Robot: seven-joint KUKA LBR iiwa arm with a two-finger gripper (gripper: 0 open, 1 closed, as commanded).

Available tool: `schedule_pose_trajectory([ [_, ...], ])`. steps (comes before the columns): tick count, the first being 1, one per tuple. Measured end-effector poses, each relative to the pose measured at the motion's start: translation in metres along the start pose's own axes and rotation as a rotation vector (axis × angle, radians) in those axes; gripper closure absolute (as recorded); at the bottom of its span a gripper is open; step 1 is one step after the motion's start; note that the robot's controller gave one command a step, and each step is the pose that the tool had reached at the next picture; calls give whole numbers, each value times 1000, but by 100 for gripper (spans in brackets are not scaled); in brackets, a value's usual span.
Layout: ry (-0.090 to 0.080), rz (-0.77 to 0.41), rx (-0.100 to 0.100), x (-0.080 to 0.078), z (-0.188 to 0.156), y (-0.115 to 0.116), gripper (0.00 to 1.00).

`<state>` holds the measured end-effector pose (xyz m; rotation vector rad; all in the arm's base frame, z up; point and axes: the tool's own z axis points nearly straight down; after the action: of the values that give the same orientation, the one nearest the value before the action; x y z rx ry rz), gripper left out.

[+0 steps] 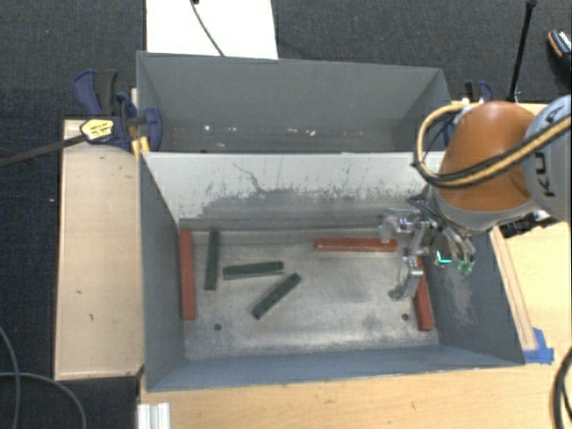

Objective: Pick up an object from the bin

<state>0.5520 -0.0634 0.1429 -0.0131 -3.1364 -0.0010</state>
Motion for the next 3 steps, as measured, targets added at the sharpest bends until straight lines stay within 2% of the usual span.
schedule_pose_trajectory([
  [1, -8, -162, 1, -42, 75, -13, 0],
  [2, -11, -163, 2, -42, 72, -13, 100],
  [3, -11, -164, 2, -42, 72, -13, 0],
])
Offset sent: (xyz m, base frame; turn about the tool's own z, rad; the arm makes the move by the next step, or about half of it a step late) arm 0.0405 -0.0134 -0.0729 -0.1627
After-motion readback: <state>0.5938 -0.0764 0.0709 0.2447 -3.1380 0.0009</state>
